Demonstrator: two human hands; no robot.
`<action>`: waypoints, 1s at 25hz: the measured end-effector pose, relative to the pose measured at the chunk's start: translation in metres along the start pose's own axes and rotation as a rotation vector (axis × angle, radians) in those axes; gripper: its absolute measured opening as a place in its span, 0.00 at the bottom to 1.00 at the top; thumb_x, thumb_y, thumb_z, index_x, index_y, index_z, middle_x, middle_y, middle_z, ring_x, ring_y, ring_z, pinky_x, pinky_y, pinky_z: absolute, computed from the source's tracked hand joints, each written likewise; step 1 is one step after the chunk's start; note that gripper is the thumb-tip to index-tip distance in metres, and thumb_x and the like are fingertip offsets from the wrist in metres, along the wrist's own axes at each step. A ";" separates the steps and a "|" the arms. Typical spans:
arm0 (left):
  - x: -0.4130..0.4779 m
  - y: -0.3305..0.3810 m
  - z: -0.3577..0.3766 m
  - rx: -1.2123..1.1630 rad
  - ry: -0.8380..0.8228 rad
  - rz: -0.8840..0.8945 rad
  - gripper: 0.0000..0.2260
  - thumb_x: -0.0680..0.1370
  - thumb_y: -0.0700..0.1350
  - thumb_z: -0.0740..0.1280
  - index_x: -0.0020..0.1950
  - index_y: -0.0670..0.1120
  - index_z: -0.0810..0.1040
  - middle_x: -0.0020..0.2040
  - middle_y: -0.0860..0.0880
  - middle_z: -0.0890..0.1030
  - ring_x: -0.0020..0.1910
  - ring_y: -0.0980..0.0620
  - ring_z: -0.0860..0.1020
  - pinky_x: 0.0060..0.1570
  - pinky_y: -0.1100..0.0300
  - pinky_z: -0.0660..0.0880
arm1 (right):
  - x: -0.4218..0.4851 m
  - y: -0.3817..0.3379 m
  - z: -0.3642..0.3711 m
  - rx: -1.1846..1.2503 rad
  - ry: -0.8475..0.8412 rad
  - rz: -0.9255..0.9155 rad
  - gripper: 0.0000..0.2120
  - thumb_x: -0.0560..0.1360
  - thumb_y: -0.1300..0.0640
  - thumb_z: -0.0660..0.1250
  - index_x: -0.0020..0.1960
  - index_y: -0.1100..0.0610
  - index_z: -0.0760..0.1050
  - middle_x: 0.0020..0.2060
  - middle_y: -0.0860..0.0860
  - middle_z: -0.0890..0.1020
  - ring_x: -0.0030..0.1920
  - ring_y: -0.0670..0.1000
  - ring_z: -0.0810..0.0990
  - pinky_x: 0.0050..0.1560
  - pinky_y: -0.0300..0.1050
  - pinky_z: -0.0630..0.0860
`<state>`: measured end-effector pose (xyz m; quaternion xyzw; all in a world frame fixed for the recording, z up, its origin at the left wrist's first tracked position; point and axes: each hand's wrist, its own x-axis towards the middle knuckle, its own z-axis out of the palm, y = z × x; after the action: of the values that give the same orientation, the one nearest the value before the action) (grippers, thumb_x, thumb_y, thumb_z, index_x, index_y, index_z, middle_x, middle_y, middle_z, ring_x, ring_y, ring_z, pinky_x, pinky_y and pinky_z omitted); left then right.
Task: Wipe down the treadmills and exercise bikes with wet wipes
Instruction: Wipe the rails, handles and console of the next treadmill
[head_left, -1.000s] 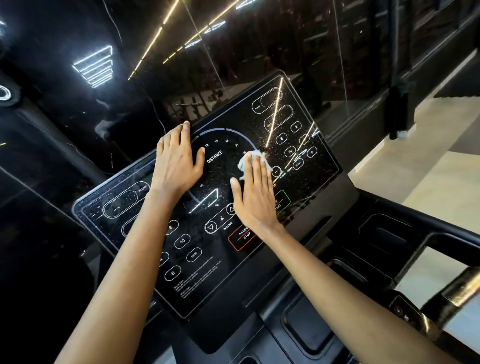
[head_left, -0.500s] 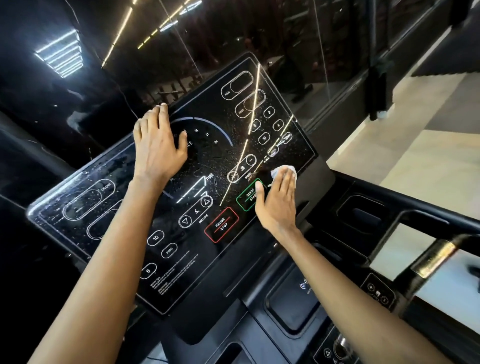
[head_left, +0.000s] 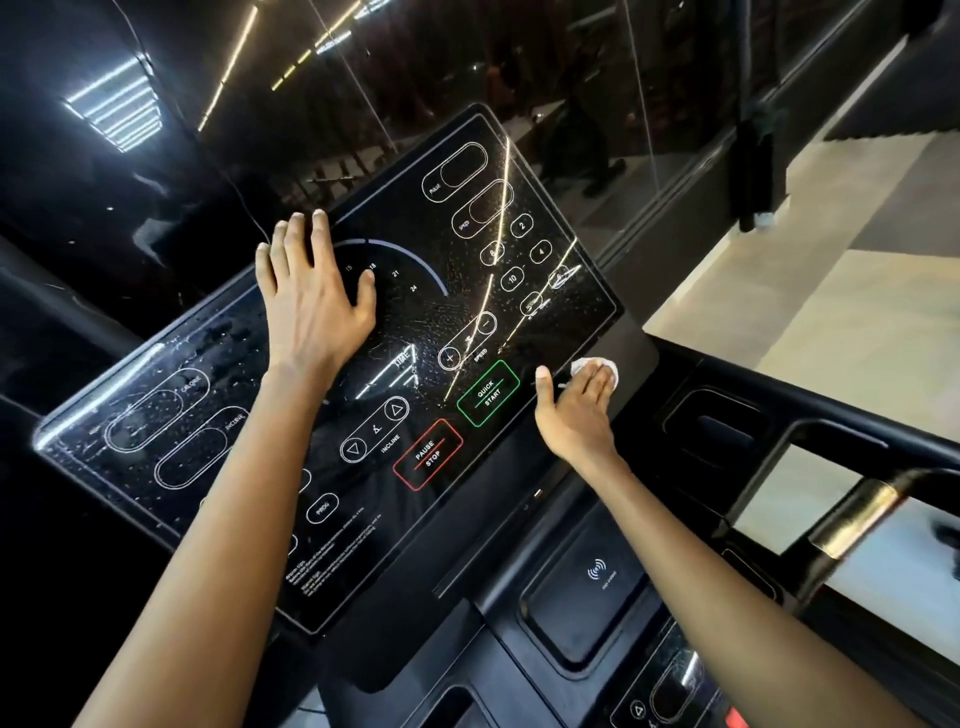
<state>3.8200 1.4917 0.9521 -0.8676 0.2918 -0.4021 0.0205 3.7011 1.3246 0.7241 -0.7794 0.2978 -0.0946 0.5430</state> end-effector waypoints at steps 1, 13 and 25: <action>0.000 0.002 0.000 0.001 -0.004 0.000 0.33 0.81 0.56 0.61 0.80 0.39 0.58 0.78 0.35 0.61 0.79 0.37 0.57 0.78 0.42 0.50 | 0.002 0.004 -0.004 -0.019 -0.004 0.001 0.45 0.80 0.31 0.42 0.80 0.65 0.34 0.80 0.61 0.37 0.80 0.57 0.34 0.80 0.54 0.39; -0.001 0.029 0.015 0.003 -0.001 -0.007 0.33 0.80 0.55 0.61 0.79 0.38 0.57 0.80 0.34 0.55 0.80 0.36 0.51 0.79 0.42 0.49 | 0.028 0.040 -0.026 0.150 0.069 0.049 0.42 0.82 0.35 0.46 0.80 0.64 0.35 0.79 0.62 0.37 0.80 0.56 0.33 0.79 0.53 0.35; 0.007 0.017 0.017 0.008 0.032 0.012 0.37 0.81 0.58 0.61 0.81 0.39 0.53 0.81 0.37 0.56 0.81 0.41 0.52 0.79 0.47 0.46 | 0.040 0.010 -0.022 -0.042 0.159 -0.314 0.48 0.77 0.28 0.43 0.80 0.63 0.36 0.79 0.61 0.37 0.79 0.56 0.34 0.79 0.53 0.36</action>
<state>3.8275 1.4710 0.9407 -0.8593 0.2956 -0.4169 0.0217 3.7194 1.2818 0.7163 -0.8175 0.2163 -0.2333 0.4801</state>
